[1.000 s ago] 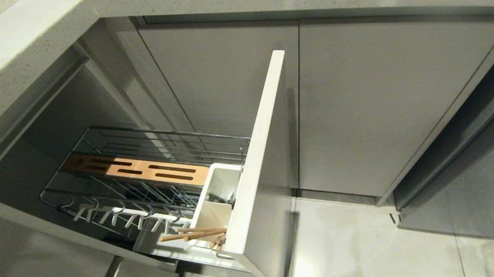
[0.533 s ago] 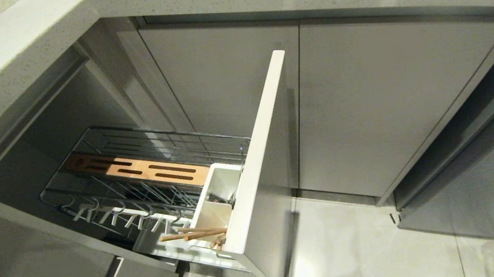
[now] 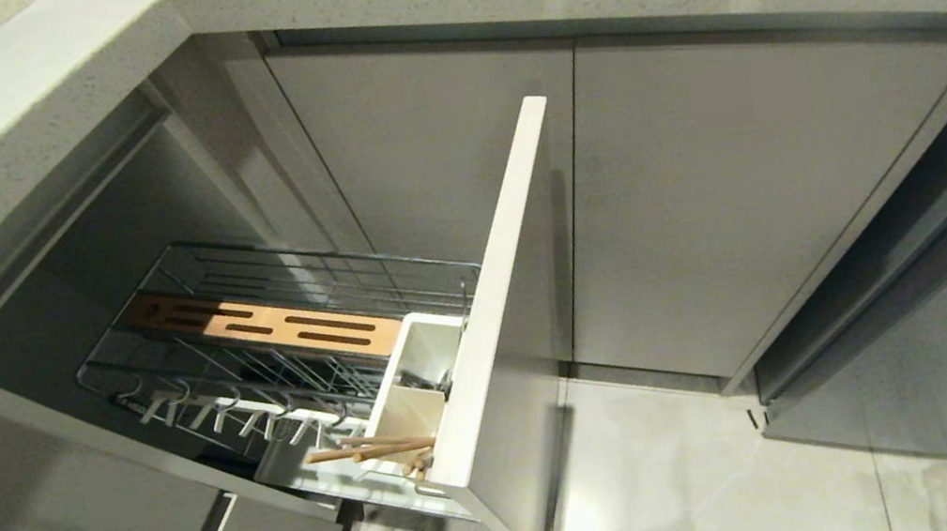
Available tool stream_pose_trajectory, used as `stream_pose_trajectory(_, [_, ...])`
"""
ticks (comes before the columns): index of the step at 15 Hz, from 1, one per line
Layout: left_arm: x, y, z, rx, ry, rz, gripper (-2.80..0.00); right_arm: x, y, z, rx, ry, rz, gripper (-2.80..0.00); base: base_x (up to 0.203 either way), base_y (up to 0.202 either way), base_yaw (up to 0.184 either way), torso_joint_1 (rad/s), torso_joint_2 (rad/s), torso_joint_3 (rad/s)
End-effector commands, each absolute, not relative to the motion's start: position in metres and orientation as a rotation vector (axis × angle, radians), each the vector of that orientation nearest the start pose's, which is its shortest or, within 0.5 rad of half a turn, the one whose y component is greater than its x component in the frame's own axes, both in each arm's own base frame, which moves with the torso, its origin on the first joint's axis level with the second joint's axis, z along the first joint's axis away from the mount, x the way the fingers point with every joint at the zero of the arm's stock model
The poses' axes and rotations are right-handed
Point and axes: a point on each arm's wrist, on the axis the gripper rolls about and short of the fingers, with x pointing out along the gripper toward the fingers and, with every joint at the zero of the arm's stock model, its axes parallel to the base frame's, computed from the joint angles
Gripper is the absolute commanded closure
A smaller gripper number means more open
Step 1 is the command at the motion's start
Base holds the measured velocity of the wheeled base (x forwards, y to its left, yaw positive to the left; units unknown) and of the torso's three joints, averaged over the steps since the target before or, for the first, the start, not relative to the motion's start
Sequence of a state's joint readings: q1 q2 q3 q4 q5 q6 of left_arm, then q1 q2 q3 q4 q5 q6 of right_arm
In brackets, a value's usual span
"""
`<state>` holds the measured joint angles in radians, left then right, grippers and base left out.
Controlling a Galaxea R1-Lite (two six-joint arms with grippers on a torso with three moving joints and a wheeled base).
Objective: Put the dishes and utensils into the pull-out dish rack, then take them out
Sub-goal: Take the bowl out of the cupboard, then take the fork out of the cupboard
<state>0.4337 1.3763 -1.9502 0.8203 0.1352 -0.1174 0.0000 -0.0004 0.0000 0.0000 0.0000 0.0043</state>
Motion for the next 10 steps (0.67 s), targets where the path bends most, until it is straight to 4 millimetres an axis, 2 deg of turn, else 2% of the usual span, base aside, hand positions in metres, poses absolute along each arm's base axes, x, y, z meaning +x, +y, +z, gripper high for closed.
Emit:
stream_pose_trajectory(1, [0.1355,0.067,0.4225,-0.14,0.263,0.595,0.0,-0.0228,0.0,0.0755,0.005,0.0,0.0,0.0,0.0,0.0,0.0,0.0,0.0,0.0])
stream_pose_trajectory(10, [0.1355,0.0666,0.4177,-0.106,0.313,0.591,0.0,-0.0228,0.0,0.0755,0.005,0.0,0.0,0.0,0.0,0.0,0.0,0.0,0.0,0.0])
